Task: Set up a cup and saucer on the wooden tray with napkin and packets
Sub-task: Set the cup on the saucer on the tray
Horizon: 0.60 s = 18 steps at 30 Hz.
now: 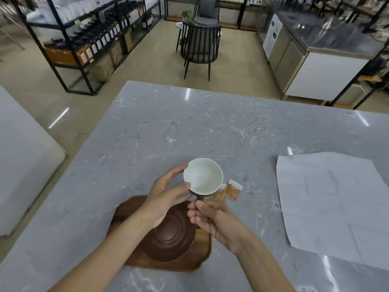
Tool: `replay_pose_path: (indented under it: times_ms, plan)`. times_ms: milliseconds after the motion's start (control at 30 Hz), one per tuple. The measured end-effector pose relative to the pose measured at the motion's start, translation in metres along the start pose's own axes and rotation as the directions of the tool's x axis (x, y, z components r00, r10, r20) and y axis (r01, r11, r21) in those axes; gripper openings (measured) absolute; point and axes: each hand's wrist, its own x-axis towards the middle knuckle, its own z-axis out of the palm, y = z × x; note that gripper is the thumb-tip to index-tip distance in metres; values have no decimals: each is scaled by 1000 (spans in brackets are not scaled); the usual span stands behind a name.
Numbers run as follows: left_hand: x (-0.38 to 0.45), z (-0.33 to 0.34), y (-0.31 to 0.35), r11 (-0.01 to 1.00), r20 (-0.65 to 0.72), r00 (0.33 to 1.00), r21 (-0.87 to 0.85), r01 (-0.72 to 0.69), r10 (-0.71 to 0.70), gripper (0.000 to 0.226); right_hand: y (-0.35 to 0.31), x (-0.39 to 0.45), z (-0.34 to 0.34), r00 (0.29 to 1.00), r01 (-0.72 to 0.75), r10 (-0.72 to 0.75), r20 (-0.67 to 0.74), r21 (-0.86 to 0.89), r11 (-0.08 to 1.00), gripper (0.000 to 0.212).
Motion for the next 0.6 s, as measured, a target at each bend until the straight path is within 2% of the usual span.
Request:
replay_pose_path:
  times_ms: [333,600]
  plan:
    - [-65,-43,-2,999,-30,1000,-51,-2,1,47,47,-20,44,999,-25,27,35,-56,998,21]
    - [-98,-69,-22,999,-64,998,-41,10,-13,48,85,-31,68,999,-52,52,-6,-67,996,24]
